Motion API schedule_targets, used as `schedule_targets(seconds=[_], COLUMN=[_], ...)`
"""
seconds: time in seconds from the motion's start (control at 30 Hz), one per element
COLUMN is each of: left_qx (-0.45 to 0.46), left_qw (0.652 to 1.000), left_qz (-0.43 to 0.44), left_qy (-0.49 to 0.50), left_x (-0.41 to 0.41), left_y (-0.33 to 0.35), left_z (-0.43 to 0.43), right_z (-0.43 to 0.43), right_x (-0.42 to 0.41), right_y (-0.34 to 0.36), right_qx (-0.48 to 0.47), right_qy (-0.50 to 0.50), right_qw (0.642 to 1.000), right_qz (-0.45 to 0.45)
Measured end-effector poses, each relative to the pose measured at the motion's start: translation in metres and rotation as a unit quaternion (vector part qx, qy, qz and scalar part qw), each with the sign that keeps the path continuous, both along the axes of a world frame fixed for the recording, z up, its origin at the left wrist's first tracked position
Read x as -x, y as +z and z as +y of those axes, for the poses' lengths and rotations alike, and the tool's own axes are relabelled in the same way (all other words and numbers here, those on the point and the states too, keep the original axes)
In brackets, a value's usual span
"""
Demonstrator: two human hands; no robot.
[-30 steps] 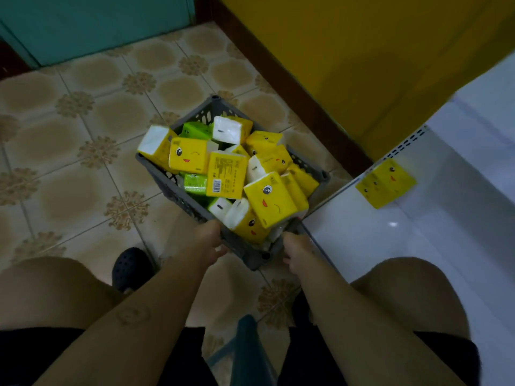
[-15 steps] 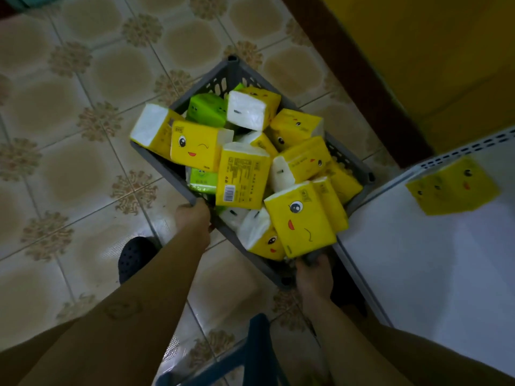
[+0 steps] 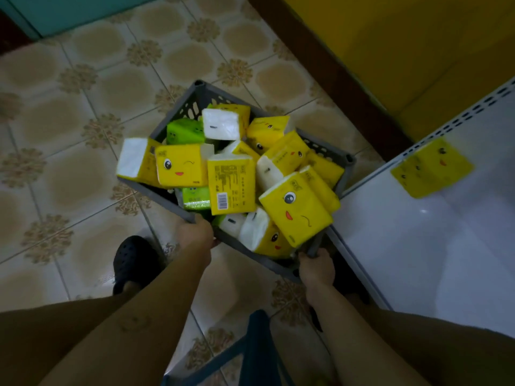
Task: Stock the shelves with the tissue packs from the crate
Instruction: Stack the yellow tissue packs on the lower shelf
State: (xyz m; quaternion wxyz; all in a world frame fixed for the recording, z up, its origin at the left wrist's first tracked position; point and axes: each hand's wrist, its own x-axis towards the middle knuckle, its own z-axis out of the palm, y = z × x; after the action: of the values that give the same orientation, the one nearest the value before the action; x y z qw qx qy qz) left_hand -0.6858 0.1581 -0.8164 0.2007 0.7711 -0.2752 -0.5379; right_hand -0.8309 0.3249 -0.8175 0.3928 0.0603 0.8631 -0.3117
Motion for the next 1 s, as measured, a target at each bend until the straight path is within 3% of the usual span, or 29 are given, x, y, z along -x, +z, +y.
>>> schedule_targets(seconds=[0.3,0.53,0.63,0.73,0.83,0.9,1.0], left_qx=[-0.018,-0.062,-0.075,-0.074,0.073,0.142,0.145], left_qw=[0.999,0.994,0.993,0.996,0.995,0.985,0.965], left_qz=[-0.040,0.024,0.041,-0.017,-0.067,-0.082,-0.059], left_qy=[0.014,0.084,0.081,0.051,0.021,-0.050,-0.213], left_x=[0.007,0.008,0.005,-0.001,0.000,0.011,0.041], left_y=[-0.001,0.018,0.029,0.045,0.068,0.077,0.090], left_z=[0.006,0.031,0.037,0.044,0.048,0.050,0.054], right_z=[-0.007,-0.001,0.004,0.005,-0.003,-0.010,-0.019], right_x=[0.011,0.021,0.028,0.044,0.052,0.047,0.036], right_y=[0.016,0.040,0.051,0.067,0.076,0.080,0.089], right_qx=[-0.076,-0.086,-0.067,-0.035,0.037,0.084,0.132], right_qy=[0.032,0.080,0.062,-0.036,-0.129,-0.160,-0.153], right_qw=[0.997,0.990,0.995,0.997,0.988,0.982,0.979], right_qz=[-0.011,-0.078,-0.050,0.051,0.079,0.056,-0.020])
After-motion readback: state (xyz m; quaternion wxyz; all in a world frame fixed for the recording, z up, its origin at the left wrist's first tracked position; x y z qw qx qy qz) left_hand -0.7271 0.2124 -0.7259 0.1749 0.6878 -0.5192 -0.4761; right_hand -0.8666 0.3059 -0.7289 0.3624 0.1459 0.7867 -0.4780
